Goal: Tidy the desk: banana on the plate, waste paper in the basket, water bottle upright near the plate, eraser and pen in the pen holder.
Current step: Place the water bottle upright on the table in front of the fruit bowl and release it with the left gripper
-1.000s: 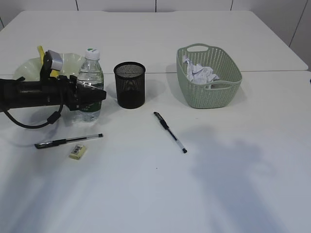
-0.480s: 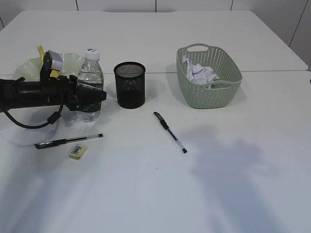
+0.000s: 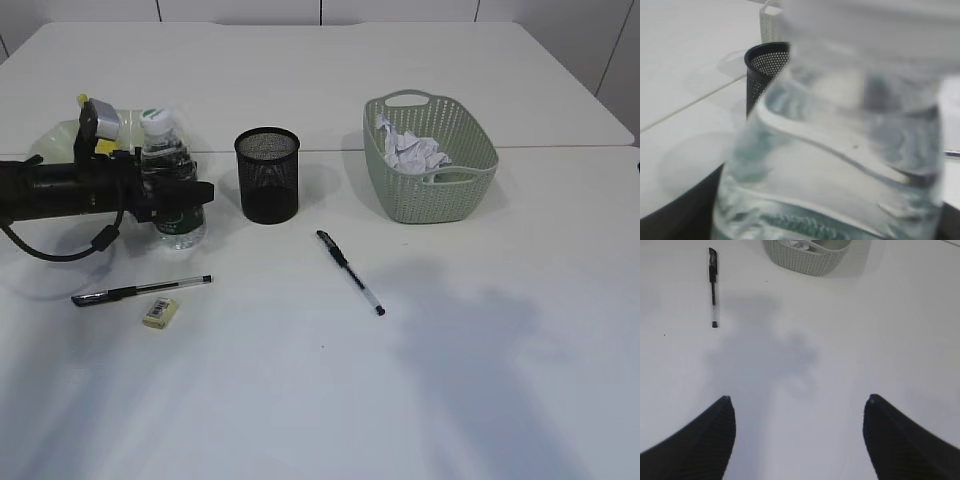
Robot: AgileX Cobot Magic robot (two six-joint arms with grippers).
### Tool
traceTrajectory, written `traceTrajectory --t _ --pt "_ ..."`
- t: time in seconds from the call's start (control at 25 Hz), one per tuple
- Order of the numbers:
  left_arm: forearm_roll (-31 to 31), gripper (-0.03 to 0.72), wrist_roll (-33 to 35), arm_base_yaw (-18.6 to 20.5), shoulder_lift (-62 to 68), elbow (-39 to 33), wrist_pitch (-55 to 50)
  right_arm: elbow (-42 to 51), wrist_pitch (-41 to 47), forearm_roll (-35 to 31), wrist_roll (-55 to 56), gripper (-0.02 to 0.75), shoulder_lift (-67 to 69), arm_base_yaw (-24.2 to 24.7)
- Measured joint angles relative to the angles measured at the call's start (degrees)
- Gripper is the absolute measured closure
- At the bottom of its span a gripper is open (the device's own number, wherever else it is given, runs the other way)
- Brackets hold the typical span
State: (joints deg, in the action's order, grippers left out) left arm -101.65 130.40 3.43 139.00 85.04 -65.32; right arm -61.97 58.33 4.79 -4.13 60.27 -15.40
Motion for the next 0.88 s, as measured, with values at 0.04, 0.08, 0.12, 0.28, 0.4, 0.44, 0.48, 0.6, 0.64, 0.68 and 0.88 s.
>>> traceTrajectory --t 0.04,0.08,0.12,0.28,0.4,0.44,0.48,0.6,0.64,0.68,0.88 --pt "0.0 0.109 0.0 0.0 0.0 0.0 0.0 0.0 -0.1 0.0 0.0 0.148 0.0 0.0" --pt "-0.1 0.106 0.0 0.0 0.0 0.0 0.0 0.0 -0.1 0.0 0.0 0.148 0.0 0.0" --pt "-0.1 0.103 0.0 0.0 0.0 0.0 0.0 0.0 -0.1 0.0 0.0 0.148 0.0 0.0" --pt "-0.1 0.088 0.0 0.0 0.0 0.0 0.0 0.0 -0.1 0.0 0.0 0.148 0.0 0.0" --pt "-0.1 0.086 0.0 0.0 -0.2 0.0 0.0 0.0 -0.1 0.0 0.0 0.148 0.0 0.0" --pt "-0.1 0.086 0.0 0.0 -0.4 0.0 0.0 0.0 -0.1 0.0 0.0 0.148 0.0 0.0" --pt "-0.1 0.086 0.0 0.0 -0.6 0.0 0.0 0.0 -0.1 0.0 0.0 0.148 0.0 0.0" --pt "-0.1 0.085 0.0 0.0 -1.6 0.0 0.0 0.0 -0.1 0.0 0.0 0.148 0.0 0.0" --pt "-0.1 0.085 0.0 0.0 -2.1 0.0 0.0 0.0 -0.2 0.0 0.0 0.148 0.0 0.0" --pt "-0.1 0.085 0.0 0.0 -2.5 0.0 0.0 0.0 -0.2 0.0 0.0 0.148 0.0 0.0" --pt "-0.2 0.085 0.0 0.0 -4.6 0.0 -0.1 0.0 -0.3 0.0 0.0 0.148 0.0 0.0"
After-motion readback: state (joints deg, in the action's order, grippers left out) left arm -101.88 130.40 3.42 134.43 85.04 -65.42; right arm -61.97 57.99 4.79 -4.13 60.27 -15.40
